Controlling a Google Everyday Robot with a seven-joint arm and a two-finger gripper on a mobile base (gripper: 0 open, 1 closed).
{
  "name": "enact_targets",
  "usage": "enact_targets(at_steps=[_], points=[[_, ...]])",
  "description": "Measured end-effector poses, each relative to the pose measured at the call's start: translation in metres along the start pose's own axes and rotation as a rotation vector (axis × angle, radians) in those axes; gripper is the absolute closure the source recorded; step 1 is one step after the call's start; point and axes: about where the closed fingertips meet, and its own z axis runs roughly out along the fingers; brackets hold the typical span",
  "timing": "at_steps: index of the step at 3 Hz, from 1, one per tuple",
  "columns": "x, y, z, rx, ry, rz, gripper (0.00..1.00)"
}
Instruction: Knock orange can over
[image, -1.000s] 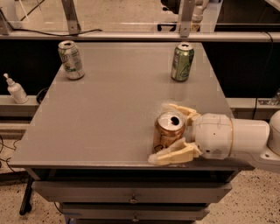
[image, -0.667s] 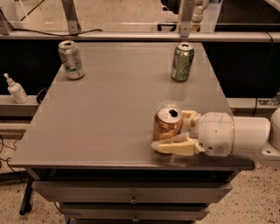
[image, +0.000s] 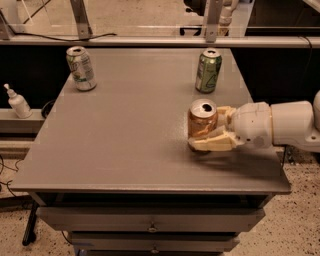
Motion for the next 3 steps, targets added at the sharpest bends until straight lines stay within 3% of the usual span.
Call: enact_targets(at_steps=[1, 3], points=[[-0.003, -0.033, -0.002, -0.033, 0.147, -0.075, 1.0], [-0.013, -0.07, 0.007, -0.093, 0.448, -0.247, 1.0]])
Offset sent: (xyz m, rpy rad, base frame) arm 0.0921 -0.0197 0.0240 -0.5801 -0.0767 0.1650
